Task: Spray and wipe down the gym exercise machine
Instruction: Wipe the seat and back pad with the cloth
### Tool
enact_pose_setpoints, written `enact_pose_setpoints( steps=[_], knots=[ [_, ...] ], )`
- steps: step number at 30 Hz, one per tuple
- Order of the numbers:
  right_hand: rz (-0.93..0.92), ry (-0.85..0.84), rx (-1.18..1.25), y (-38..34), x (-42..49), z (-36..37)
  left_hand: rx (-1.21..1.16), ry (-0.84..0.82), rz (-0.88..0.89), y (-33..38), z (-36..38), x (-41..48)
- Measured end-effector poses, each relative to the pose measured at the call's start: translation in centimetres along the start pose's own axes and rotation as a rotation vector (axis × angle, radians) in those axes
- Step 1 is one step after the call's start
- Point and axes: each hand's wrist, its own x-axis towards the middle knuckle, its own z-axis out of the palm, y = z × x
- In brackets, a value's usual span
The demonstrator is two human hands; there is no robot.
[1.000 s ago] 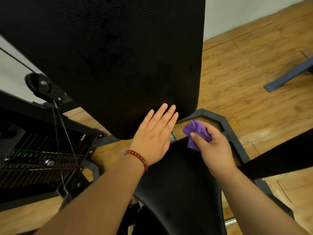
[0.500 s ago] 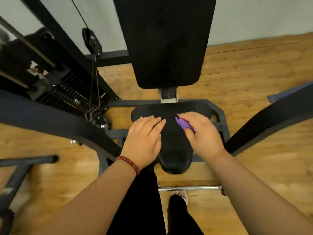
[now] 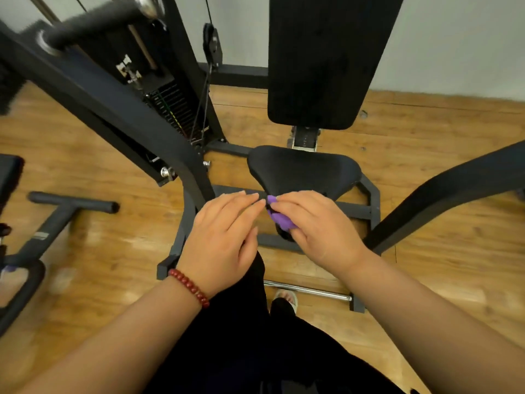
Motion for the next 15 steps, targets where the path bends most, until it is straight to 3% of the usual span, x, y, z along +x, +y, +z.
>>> enact_pose_setpoints(
  steps=[8,15],
  knots=[
    [-0.175,0.021,0.146,-6.9,1.7,1.6,-0.060,0.163,-0.151,-0.9,-4.2,-6.2],
    [-0.349,-0.067,0.234,-14.4,4.9,5.5,0.020,0.263,-0.334,-3.5,-8.9,-14.3]
  ],
)
